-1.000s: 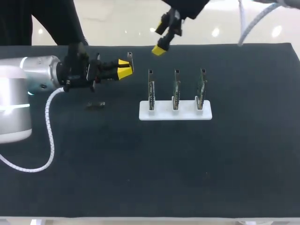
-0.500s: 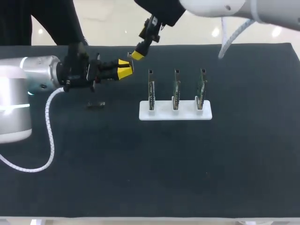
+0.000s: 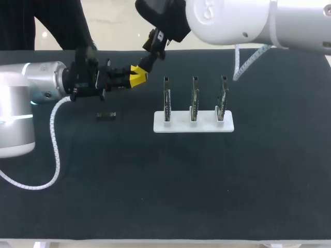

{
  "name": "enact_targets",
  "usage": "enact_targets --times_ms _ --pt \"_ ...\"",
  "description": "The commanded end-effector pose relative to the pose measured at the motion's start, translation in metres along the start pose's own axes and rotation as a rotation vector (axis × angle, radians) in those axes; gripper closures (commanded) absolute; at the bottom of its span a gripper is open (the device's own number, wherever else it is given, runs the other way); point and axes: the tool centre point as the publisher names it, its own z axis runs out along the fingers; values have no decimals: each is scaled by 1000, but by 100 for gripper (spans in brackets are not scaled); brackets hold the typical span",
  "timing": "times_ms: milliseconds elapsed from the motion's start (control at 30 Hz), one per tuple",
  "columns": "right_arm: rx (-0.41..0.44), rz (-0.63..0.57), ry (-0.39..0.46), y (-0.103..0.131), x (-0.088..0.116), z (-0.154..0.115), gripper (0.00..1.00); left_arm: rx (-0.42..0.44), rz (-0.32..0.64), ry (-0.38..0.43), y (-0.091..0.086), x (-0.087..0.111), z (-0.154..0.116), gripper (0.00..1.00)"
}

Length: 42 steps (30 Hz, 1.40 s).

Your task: Pick up the optical module with the left hand, and insert it into the network port with the right hand.

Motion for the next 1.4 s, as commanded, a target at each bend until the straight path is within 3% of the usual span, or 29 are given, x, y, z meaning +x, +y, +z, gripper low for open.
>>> enact_targets --times_ms 33,67,200,267,300,600,667,733,767,900,933,967,1000,1400 --pt "12 0 -2 3 1 1 0 -2 1 -1 0 0 0 100" --pt "14 1 -5 4 1 2 0 -2 1 -1 0 0 0 100" --pt "18 1 -3 4 1 2 17 -2 1 -1 0 0 0 100" --pt "20 1 -3 4 1 2 46 -2 1 -1 0 0 0 100" --pt "20 2 -3 5 1 3 55 -2 1 -1 0 0 0 100" --pt "28 2 -5 5 0 5 63 -2 1 -1 0 0 0 100" --pt "28 2 -4 5 0 5 70 -2 1 -1 0 0 0 100" --pt "28 0 -3 5 0 5 86 -2 1 -1 0 0 0 100" --pt "29 0 -2 4 0 5 100 -2 1 -1 0 0 0 100" --pt "32 -2 -1 3 -1 6 100 -2 1 -1 0 0 0 100" --pt "32 -2 -1 3 -1 6 100 -2 1 -1 0 0 0 91" --pt "32 -2 -1 3 -1 6 100 -2 1 -1 0 0 0 4" --pt "32 -3 -1 2 -1 7 100 -2 1 -1 0 0 0 0" --pt "27 -7 1 -3 -1 6 100 2 -7 25 4 -2 -6 0"
